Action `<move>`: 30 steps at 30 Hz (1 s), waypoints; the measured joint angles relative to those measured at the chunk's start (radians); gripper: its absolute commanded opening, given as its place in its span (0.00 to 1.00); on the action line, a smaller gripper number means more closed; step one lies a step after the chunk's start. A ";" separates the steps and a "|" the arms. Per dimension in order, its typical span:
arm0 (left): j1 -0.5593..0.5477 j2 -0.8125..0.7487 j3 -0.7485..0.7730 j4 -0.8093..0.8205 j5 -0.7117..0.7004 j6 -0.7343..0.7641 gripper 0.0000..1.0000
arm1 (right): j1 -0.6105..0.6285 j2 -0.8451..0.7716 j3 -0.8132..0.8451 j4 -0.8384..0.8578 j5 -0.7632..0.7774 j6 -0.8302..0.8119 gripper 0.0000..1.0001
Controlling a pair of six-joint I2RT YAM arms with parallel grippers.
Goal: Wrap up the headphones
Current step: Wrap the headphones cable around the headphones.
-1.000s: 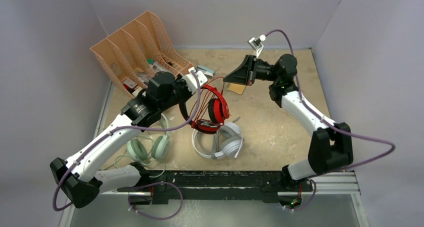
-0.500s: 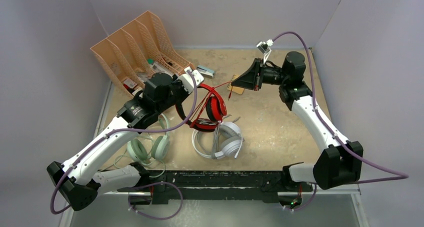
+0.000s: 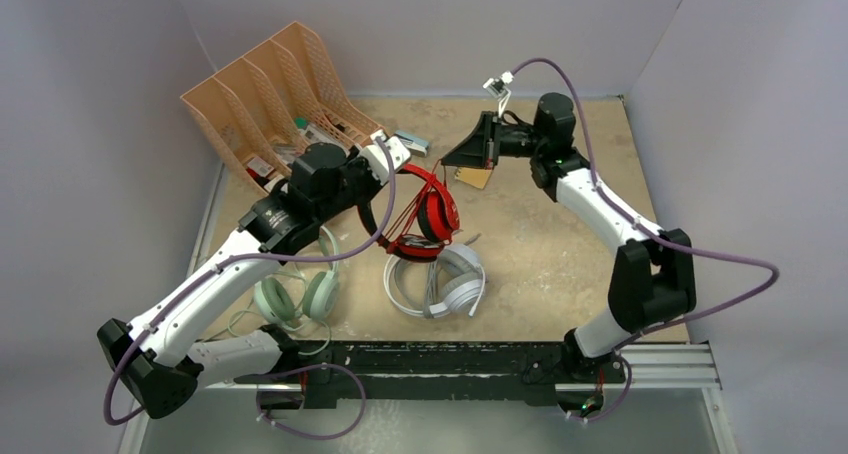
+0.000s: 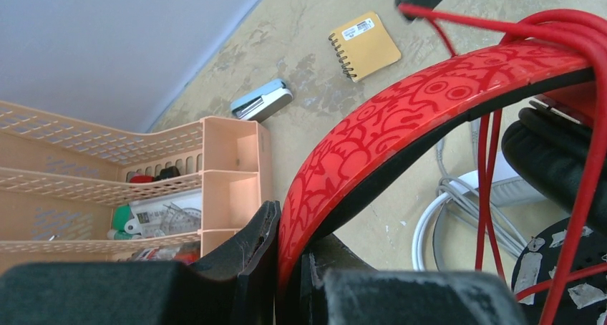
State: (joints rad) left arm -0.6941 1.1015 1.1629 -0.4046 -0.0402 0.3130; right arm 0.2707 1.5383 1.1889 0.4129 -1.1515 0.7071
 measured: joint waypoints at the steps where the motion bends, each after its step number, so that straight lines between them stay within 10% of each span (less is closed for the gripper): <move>1: 0.000 0.003 0.000 0.003 0.003 0.000 0.00 | 0.012 0.017 0.000 0.032 0.000 0.026 0.00; 30: -0.016 0.016 0.013 0.043 0.036 -0.006 0.00 | 0.150 0.164 -0.108 0.883 0.042 0.819 0.00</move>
State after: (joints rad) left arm -0.7101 1.1179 1.1763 -0.3614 -0.0044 0.3069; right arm 0.4210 1.7027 1.0809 1.2964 -1.1091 1.5265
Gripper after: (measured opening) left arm 0.101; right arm 0.005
